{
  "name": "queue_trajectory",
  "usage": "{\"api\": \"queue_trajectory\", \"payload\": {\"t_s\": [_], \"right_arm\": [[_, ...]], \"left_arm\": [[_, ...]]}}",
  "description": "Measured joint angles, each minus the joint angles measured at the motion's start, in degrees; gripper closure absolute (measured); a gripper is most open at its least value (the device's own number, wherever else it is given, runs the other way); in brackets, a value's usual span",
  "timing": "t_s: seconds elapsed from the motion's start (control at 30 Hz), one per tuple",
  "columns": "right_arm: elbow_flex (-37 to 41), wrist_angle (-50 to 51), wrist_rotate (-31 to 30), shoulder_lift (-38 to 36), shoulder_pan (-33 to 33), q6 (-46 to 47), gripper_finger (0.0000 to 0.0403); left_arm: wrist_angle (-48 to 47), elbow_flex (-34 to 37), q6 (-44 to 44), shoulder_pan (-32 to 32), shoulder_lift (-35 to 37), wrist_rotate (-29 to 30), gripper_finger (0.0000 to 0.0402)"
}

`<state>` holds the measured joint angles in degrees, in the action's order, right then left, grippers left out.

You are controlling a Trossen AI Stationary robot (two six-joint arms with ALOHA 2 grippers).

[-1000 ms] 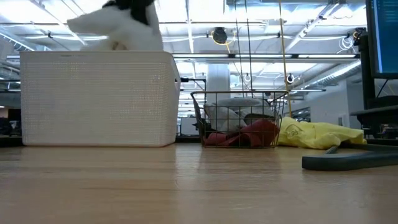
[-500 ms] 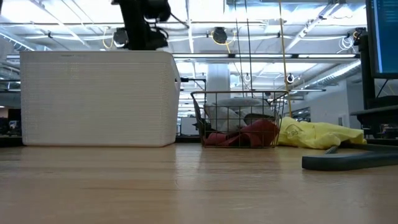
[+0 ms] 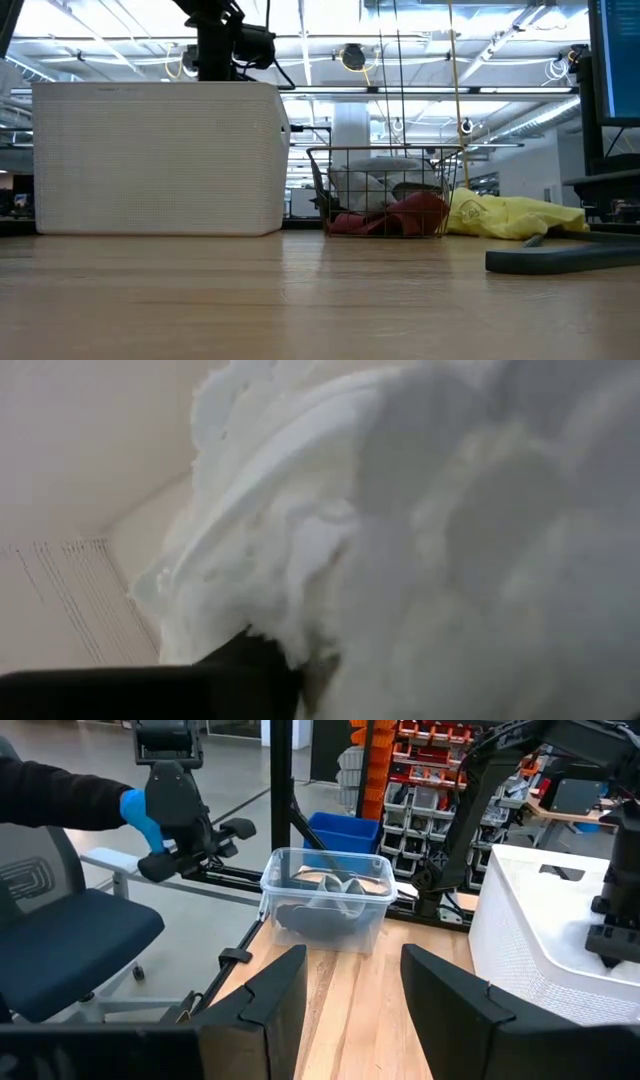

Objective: Pick & Place Cloths
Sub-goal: Put the white cloth into the white bin, then put the yellow t-shirt into the white bin

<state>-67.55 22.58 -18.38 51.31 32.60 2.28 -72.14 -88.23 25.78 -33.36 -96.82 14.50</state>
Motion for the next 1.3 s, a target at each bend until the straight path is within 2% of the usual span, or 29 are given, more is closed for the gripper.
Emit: {"api": "queue_trajectory", "payload": {"t_s": [0.17, 0.33, 0.53, 0.6, 0.7, 0.77, 0.83, 1.07, 1.3], "right_arm": [[0.00, 0.01, 0.12, 0.00, 0.00, 0.00, 0.0248], [0.00, 0.01, 0.16, 0.00, 0.00, -0.03, 0.0248], [0.00, 0.81, -1.74, 0.02, -0.34, -5.90, 0.0248], [0.00, 2.34, -5.16, 0.02, -0.93, -8.73, 0.0248], [0.00, 7.14, -13.80, 0.02, -2.62, -10.25, 0.0248], [0.00, 11.58, -19.52, 0.02, -4.12, -9.08, 0.0248], [0.00, 16.43, -22.54, 0.02, -6.38, -6.54, 0.0248], [0.00, 32.58, -22.94, 0.02, -15.55, 6.19, 0.0248], [0.00, 42.03, -14.65, 0.33, -25.70, 12.54, 0.0248]], "left_arm": [[-0.17, 0.00, 2.80, -0.76, 0.07, -0.16, 0.0175], [-0.24, -0.02, 1.72, -0.75, 0.11, -1.11, 0.0111], [-0.94, -0.02, 0.05, -1.11, 3.25, -8.49, 0.0061], [-0.39, -0.02, 0.44, -0.86, 5.31, -8.94, 0.0052], [2.69, -0.07, 0.83, 0.36, 9.51, -8.94, 0.0043], [5.97, -0.07, 1.38, 1.26, 12.68, -8.92, 0.0039], [10.35, -0.07, 1.42, 2.57, 15.77, -8.74, 0.0037], [24.49, -0.07, -0.27, 6.52, 25.13, -8.65, 0.0036], [35.71, -0.07, -8.01, 11.31, 30.93, -8.94, 0.0036]]}}
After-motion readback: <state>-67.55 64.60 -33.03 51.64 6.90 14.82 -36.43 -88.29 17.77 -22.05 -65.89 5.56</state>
